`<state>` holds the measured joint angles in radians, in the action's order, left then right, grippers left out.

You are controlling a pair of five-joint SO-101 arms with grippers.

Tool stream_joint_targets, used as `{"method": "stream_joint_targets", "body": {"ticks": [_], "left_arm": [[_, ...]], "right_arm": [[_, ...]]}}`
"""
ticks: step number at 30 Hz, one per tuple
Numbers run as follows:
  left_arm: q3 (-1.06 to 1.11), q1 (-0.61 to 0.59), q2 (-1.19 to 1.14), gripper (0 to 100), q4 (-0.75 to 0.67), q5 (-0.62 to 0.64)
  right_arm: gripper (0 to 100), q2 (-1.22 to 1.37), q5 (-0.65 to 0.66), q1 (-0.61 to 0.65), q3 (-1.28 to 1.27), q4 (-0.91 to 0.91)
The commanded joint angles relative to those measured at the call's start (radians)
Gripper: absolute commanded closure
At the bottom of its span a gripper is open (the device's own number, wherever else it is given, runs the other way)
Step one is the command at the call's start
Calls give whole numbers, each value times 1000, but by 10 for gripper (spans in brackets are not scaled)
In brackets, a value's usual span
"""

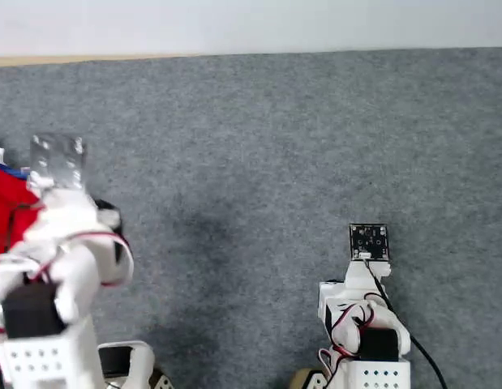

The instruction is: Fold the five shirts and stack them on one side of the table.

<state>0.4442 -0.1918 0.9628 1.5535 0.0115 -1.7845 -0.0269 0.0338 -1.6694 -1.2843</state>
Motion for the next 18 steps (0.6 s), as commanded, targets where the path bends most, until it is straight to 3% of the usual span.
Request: {"method": "stream_joint_targets", "body": {"ticks": [1,6,10,18], "left_arm": [[-133,-149,-115,996,0,-64],[-249,-265,-273,995,2,-238],[-260,-281,-368,995,2,-384],[-260,-284,-559,996,-5,-387]], "right_arm": [[988,4,6,-8,-14,-2],[988,4,6,-8,-14,-2],[988,4,6,-8,-14,-2],[987,4,6,-8,-14,-2]]}}
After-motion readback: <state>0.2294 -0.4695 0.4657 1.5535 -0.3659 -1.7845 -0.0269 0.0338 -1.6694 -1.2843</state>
